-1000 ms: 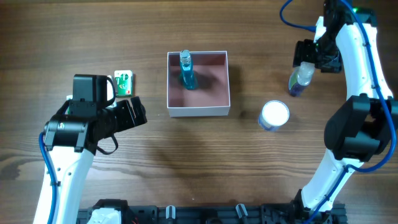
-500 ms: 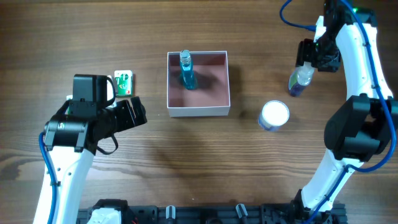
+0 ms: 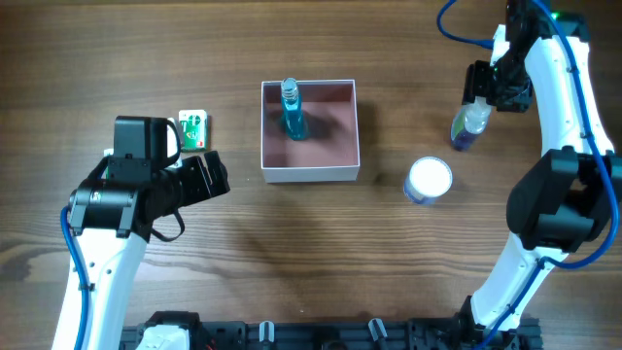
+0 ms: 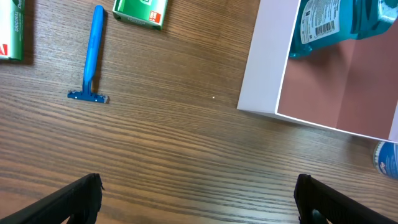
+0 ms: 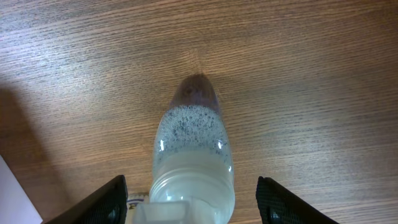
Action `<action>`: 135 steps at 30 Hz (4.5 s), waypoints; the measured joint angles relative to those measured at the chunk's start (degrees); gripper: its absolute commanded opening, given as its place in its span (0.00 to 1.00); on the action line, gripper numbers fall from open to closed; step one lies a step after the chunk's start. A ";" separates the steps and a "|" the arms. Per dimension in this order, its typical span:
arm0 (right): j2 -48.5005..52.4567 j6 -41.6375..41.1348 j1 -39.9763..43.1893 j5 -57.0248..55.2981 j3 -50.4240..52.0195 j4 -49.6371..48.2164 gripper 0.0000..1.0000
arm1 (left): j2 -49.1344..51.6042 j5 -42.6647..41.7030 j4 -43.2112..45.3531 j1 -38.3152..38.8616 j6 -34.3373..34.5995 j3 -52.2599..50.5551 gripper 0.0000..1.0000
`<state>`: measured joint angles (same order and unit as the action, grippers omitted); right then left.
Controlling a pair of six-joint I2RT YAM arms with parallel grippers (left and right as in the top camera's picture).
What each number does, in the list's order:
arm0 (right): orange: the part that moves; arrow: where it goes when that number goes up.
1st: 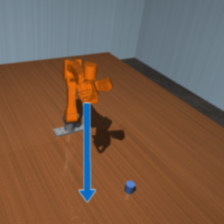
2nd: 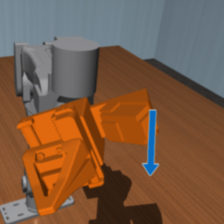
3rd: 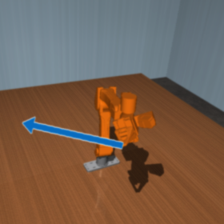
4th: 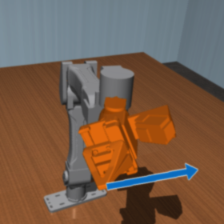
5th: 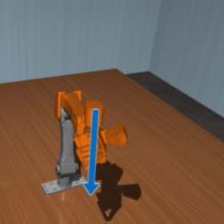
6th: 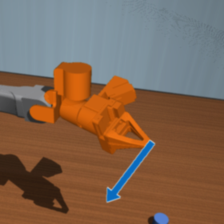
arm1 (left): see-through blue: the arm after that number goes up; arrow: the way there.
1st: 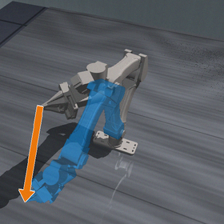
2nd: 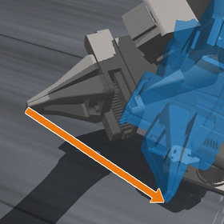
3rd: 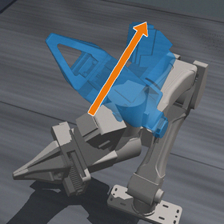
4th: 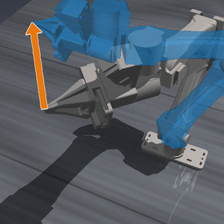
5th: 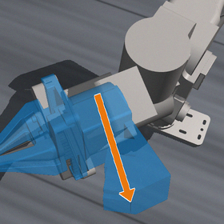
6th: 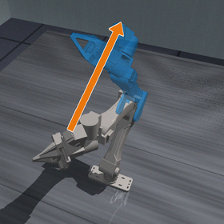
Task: Pack container
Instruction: 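Move the right gripper to the clear foaming soap bottle, then grasp the foaming soap bottle with the right gripper and lift, then lower the soap bottle into the box beside the mouthwash, release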
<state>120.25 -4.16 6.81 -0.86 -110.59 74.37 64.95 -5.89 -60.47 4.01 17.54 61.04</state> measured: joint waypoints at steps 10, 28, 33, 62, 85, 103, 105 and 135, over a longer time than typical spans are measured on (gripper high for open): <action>2.45 0.02 0.00 0.02 0.00 -0.04 0.67 | 0.00 0.00 0.02 0.00 0.00 0.00 1.00; 2.45 0.85 0.00 0.04 0.00 -0.07 0.41 | 0.00 0.00 0.02 0.00 0.00 0.00 1.00; 2.45 0.98 0.00 0.02 0.00 -0.07 0.29 | 0.00 0.00 0.02 0.00 0.00 0.00 1.00; -20.22 -2.16 -18.18 -0.17 -1.22 -1.92 0.04 | 0.00 0.00 0.02 0.00 0.00 0.00 1.00; -2.51 -19.23 -37.90 -2.21 -1.60 -11.87 0.04 | 0.00 0.00 0.00 0.00 0.00 0.00 1.00; 3.39 -21.77 -37.90 -3.96 -1.51 -16.17 0.06 | 0.00 0.00 0.00 0.00 0.00 0.00 1.00; 3.96 -21.77 -37.90 -3.98 -1.51 -16.50 0.17 | 0.00 0.00 0.00 0.00 0.00 0.00 1.00; 3.96 -22.14 -37.90 -4.15 -1.53 -15.72 0.73 | 0.00 0.00 0.00 0.00 0.00 0.00 1.00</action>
<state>124.20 -26.30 -31.09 -5.02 -112.12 58.65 64.95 -5.89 -60.47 4.01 17.54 61.04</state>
